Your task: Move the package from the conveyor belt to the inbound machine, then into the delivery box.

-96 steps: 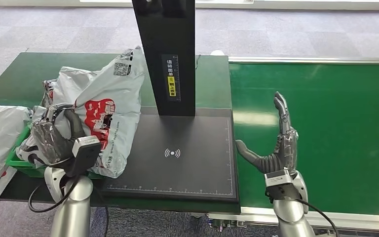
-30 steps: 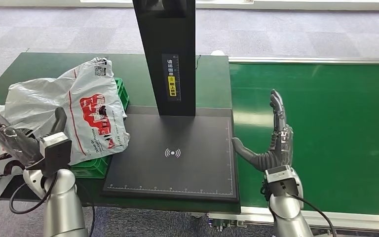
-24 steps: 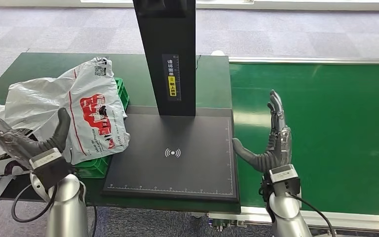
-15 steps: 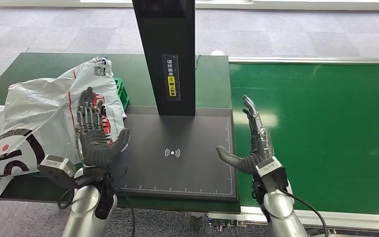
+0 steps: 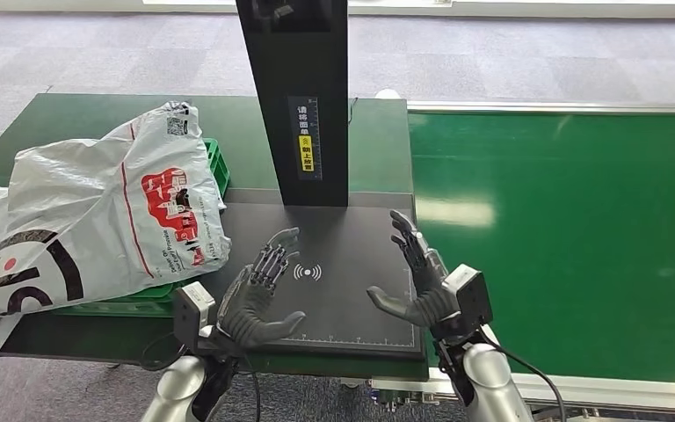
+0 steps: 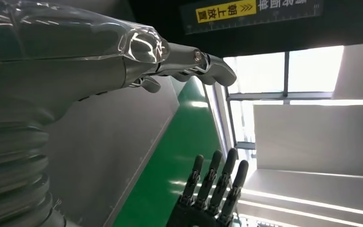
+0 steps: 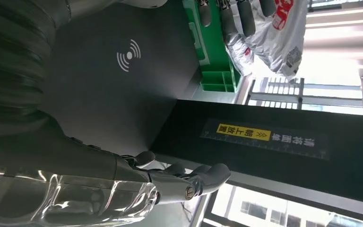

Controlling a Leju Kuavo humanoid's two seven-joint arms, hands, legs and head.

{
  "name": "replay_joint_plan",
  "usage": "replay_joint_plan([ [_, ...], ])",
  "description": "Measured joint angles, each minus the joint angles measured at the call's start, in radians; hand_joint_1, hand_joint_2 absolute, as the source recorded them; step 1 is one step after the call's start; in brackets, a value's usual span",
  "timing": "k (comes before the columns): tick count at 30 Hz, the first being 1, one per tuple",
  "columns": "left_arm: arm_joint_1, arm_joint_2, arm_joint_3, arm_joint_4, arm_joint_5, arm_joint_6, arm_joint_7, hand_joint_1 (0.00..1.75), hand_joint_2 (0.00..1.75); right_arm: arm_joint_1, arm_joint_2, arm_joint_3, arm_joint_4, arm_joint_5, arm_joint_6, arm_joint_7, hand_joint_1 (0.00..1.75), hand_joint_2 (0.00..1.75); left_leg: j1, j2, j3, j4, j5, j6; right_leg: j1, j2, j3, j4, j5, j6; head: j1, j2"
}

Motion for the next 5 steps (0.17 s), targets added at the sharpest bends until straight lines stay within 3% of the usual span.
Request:
replay_joint_plan([
  [5, 0.003, 0.000, 0.006, 0.008, -0.005, -0.015, 0.010, 0.00, 1.75, 0.011, 0.014, -0.016, -0.002, 0.013, -0.019, 0.026, 0.00, 1.75, 0.000, 0.000, 0.000, 0.000, 0.000, 0.000, 0.000, 0.000, 0.000, 0.000, 0.000, 0.000, 0.000, 0.000],
])
